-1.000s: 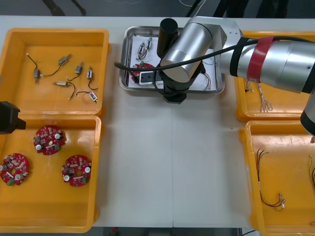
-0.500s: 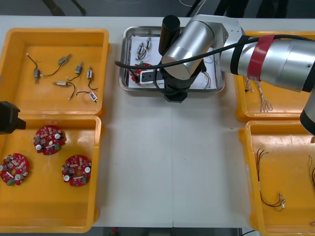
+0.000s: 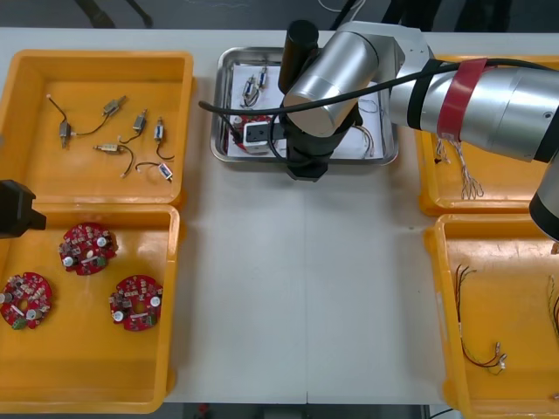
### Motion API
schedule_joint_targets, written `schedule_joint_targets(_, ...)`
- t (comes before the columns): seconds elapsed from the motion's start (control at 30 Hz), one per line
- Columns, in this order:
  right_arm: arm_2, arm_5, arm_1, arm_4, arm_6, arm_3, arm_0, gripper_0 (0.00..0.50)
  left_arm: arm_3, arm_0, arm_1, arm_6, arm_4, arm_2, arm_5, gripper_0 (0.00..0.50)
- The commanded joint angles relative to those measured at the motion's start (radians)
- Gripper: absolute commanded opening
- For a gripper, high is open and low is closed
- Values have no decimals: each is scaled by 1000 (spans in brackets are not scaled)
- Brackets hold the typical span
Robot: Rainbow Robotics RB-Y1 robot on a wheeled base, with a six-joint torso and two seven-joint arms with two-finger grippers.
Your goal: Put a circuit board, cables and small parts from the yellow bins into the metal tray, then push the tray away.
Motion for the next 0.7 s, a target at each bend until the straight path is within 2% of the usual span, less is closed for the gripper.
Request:
schedule_joint_targets(0.03,-106,65,18,-21,39,-7,-59,500,-28,10,-10,-57,7,33,-10,500)
schedule_joint_targets(0.23,-191,214,19,-19,23,-87,-56,500,-28,10,-10,-57,7,33,-10,500)
schedule_joint_targets(0.37,-262,335,16,2,-50,-147,-40,500,-28,10,-10,-57,7,33,-10,500)
schedule_joint_targets(0.53,-405,499,15,79,-154,-259,24,500,-28,10,-10,-57,7,33,-10,500)
schedule_joint_targets(0.7,-518,691,-2,174,-273,-426,101,500,-28,10,-10,-57,7,33,-10,500)
